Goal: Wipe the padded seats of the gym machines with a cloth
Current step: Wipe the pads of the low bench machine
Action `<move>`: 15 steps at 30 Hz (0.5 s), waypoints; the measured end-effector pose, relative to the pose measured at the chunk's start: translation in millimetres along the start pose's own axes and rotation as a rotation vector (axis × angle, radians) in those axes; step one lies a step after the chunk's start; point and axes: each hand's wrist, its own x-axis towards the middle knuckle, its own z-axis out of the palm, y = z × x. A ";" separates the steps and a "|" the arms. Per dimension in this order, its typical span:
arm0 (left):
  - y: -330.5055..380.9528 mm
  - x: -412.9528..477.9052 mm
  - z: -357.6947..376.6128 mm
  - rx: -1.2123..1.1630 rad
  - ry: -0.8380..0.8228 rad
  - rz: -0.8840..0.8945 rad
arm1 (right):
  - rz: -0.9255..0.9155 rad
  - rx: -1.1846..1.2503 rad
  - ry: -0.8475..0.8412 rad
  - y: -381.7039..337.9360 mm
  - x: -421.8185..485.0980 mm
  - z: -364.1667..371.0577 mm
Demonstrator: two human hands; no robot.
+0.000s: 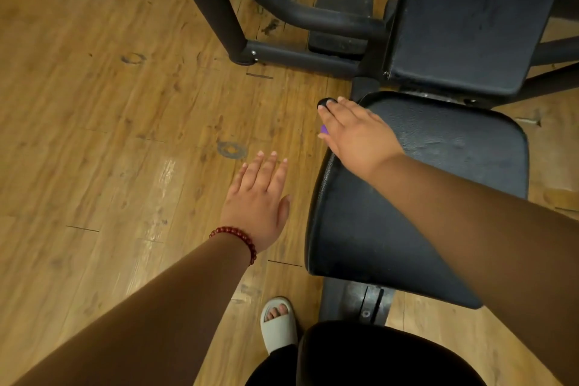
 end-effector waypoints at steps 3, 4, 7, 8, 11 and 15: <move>-7.9 4.4 4.8 -0.017 0.017 0.002 | -0.012 -0.017 -0.055 5.1 8.7 7.5; -10.0 5.7 6.4 -0.023 0.019 0.004 | -0.013 -0.035 -0.077 6.2 9.1 11.6; -12.5 8.4 9.0 -0.030 0.024 0.017 | 0.003 -0.071 -0.106 5.5 5.3 19.0; -12.4 9.4 9.9 -0.032 0.025 0.022 | 0.014 -0.073 -0.092 4.7 3.6 20.2; -9.5 13.6 10.6 -0.031 0.026 0.036 | 0.047 -0.067 0.001 6.0 -4.7 23.1; 3.5 31.6 0.6 -0.155 0.030 0.043 | 0.096 0.047 0.072 18.8 -17.3 33.8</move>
